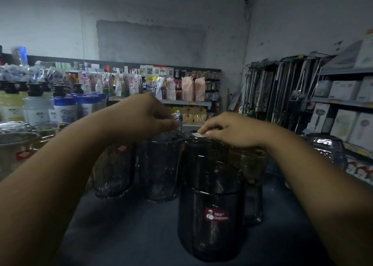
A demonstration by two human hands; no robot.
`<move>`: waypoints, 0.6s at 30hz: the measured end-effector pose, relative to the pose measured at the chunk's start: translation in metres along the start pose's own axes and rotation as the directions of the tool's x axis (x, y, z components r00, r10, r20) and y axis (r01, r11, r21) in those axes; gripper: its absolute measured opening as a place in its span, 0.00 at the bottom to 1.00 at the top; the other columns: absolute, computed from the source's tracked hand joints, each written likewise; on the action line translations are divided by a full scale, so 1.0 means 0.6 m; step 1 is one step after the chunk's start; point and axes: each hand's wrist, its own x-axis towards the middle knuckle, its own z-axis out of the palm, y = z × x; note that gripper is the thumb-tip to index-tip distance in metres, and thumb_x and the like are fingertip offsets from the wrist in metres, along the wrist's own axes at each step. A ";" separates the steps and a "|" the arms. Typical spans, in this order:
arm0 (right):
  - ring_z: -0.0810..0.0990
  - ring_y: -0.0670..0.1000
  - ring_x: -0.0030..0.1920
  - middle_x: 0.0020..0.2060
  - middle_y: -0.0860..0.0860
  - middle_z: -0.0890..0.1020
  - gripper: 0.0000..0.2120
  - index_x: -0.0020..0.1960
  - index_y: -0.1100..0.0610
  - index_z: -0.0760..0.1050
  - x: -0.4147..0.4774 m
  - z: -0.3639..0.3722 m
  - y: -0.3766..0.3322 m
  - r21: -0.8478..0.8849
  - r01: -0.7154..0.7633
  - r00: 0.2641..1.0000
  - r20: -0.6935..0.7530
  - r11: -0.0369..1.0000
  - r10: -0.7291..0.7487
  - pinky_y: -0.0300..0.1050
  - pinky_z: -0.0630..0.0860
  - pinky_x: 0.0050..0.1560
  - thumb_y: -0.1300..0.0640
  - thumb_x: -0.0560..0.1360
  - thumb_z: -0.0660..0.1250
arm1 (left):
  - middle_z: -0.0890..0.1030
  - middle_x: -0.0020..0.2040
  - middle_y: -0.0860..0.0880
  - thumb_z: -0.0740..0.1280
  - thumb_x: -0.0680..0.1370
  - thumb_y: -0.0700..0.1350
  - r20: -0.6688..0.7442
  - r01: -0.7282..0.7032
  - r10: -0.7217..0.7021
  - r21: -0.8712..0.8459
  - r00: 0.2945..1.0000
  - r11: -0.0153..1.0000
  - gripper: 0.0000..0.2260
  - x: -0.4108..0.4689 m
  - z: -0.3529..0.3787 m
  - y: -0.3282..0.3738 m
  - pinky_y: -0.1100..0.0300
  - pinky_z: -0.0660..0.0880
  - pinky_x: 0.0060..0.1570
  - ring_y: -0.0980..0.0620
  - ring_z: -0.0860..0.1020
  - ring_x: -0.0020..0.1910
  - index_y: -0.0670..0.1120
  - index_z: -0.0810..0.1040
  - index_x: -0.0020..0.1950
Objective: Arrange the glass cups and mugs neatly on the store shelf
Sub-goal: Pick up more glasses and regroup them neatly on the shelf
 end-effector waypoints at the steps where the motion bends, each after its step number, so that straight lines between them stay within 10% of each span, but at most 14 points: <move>1: 0.77 0.46 0.60 0.64 0.48 0.80 0.14 0.67 0.51 0.79 0.000 0.001 0.000 0.004 0.000 1.000 0.001 1.000 0.000 0.32 0.69 0.50 0.54 0.84 0.62 | 0.85 0.39 0.55 0.67 0.79 0.57 0.000 0.002 -0.002 -0.003 1.000 1.000 0.10 -0.001 0.000 0.001 0.64 0.73 0.38 0.60 0.81 0.35 0.55 0.85 0.46; 12: 0.80 0.44 0.56 0.58 0.48 0.83 0.11 0.63 0.51 0.80 -0.003 -0.008 -0.023 0.005 0.052 0.996 -0.075 0.999 -0.051 0.36 0.74 0.53 0.55 0.82 0.66 | 0.84 0.52 0.56 0.69 0.80 0.49 -0.173 -0.115 0.116 0.015 0.978 0.993 0.08 -0.006 0.005 0.041 0.74 0.71 0.41 0.67 0.79 0.46 0.50 0.84 0.56; 18: 0.80 0.42 0.51 0.50 0.43 0.82 0.07 0.57 0.49 0.81 -0.068 -0.046 -0.045 -0.097 0.066 0.998 0.007 0.993 -0.066 0.44 0.76 0.54 0.54 0.81 0.67 | 0.83 0.49 0.59 0.63 0.79 0.57 0.050 -0.321 0.317 0.149 0.947 0.935 0.13 -0.033 0.012 0.106 0.70 0.76 0.45 0.64 0.80 0.45 0.54 0.83 0.55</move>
